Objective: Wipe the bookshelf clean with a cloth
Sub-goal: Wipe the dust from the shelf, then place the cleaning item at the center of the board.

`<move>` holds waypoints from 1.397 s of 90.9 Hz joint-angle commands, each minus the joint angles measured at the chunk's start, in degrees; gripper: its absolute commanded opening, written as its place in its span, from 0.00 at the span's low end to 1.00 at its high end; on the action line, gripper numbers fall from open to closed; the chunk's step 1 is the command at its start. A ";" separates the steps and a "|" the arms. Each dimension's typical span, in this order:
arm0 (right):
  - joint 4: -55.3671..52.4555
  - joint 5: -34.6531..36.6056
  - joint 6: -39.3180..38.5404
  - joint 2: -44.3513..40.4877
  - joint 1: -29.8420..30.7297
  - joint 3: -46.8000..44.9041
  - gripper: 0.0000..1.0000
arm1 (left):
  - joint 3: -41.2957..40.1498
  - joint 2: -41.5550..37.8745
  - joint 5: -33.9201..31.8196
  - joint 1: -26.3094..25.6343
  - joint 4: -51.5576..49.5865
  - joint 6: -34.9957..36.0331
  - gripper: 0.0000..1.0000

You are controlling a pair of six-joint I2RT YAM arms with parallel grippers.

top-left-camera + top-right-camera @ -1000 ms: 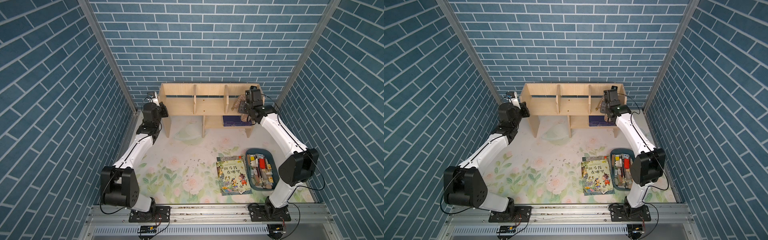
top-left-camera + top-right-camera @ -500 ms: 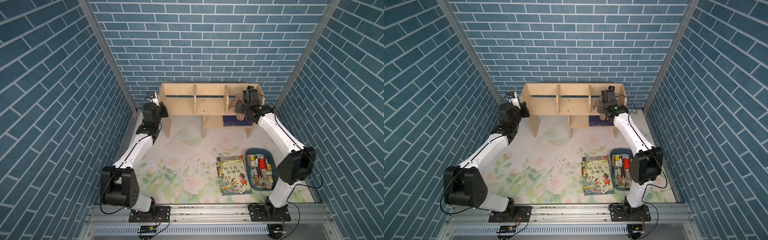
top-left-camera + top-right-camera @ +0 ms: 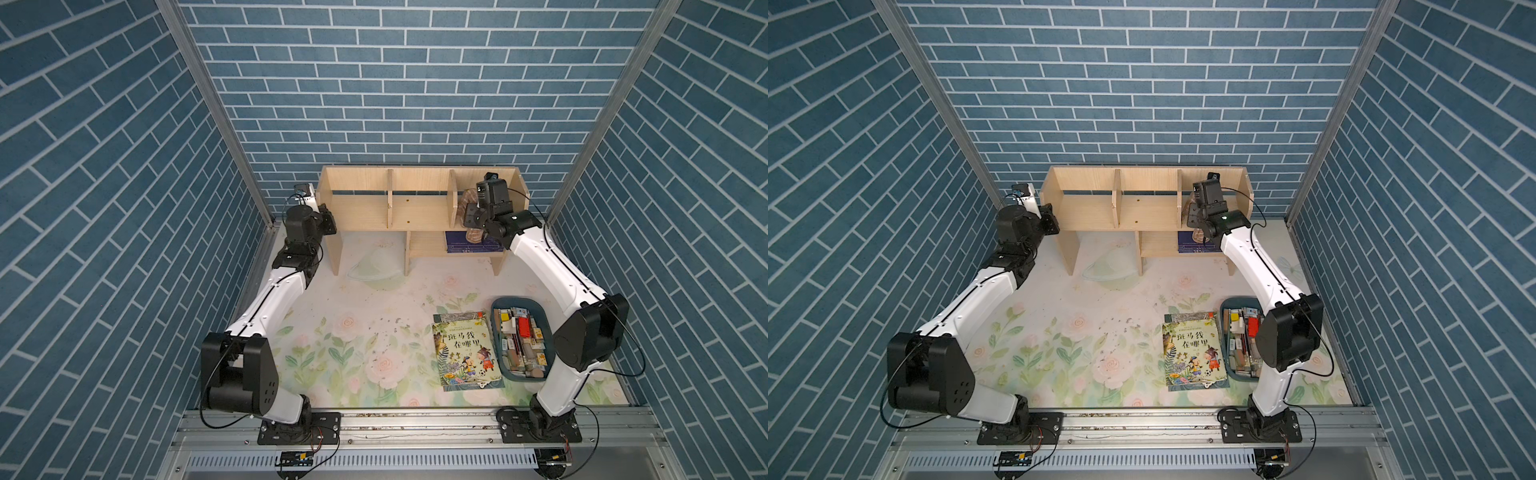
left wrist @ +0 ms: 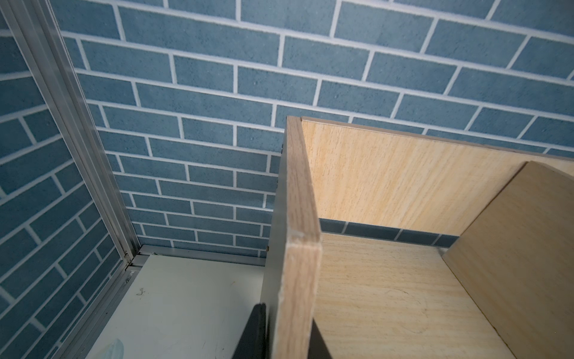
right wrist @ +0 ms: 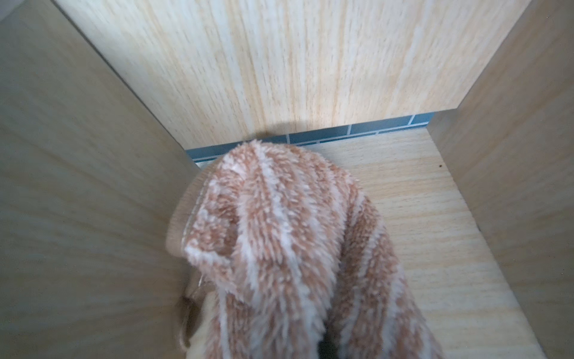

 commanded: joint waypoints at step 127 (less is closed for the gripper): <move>31.12 -35.46 -2.57 -18.44 22.51 -14.69 0.02 | 6.15 -12.74 19.81 -19.05 -1.01 -15.07 0.00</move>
